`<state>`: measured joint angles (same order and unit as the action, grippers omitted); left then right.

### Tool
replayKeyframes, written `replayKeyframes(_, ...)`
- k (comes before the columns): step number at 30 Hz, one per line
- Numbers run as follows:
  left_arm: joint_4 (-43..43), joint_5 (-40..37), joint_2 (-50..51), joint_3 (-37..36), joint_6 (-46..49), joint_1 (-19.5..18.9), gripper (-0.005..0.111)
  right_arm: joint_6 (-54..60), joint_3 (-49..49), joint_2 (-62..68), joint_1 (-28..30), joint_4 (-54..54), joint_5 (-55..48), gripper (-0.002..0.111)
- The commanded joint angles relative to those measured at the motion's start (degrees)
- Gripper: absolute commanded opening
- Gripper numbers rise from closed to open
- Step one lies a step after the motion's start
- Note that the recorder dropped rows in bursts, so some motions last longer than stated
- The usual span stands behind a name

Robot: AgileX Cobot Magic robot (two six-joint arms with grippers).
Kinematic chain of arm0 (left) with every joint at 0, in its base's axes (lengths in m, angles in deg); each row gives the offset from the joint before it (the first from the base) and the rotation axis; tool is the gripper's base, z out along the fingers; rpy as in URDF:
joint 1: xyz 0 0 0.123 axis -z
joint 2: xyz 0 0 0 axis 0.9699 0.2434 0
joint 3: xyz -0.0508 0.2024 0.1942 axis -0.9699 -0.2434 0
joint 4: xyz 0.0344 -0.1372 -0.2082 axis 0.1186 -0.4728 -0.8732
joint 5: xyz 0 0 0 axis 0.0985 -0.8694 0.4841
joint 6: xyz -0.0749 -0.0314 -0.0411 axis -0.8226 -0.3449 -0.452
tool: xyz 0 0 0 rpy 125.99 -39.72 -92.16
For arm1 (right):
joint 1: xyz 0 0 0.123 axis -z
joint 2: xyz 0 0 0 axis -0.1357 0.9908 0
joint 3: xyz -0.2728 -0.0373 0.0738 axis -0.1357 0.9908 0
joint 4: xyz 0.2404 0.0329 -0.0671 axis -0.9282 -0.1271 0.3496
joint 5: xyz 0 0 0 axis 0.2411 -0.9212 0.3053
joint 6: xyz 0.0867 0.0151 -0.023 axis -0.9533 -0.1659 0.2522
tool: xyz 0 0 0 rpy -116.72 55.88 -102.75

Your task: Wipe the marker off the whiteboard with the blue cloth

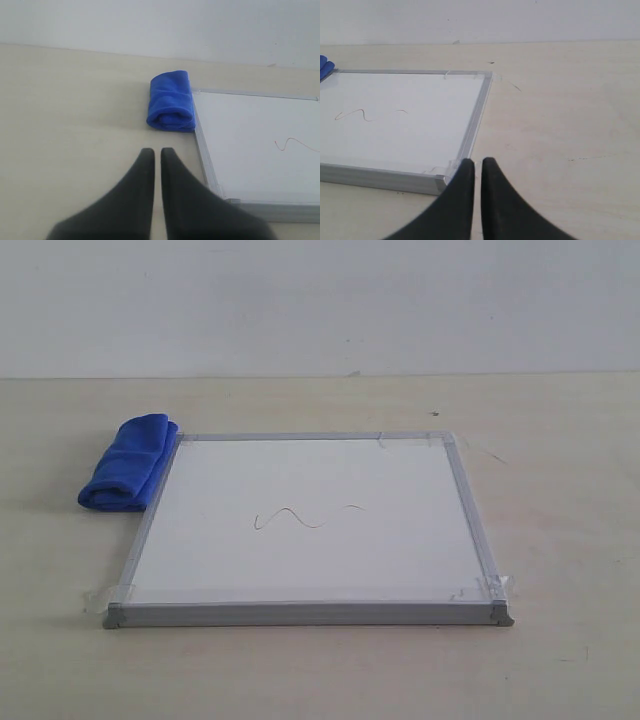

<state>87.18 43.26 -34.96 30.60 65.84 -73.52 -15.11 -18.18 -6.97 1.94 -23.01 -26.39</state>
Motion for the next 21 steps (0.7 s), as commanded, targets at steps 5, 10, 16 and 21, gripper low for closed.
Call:
replayKeyframes(5, -0.15, -0.65, -0.19, 5.77, 0.14, -0.07, 0.004, -0.13, -0.06, -0.24, 0.13, 0.06, 0.4, 0.001)
replayKeyframes(10, -0.32, -3.42, -0.19, 14.61, -1.89, -0.07, 0.004, -0.13, -0.06, -0.24, 0.13, 0.06, 0.4, 0.001)
replayKeyframes(16, -3.85, -7.82, -0.19, 21.7, -3.55, -0.07, 0.004, -0.13, -0.06, -0.24, 0.13, 0.06, 0.4, 0.001)
replayKeyframes(21, -3.85, -3.46, -0.19, 21.7, -3.55, -0.07, 0.004, -0.13, -0.06, -0.24, 0.13, 0.06, 0.4, 0.001)
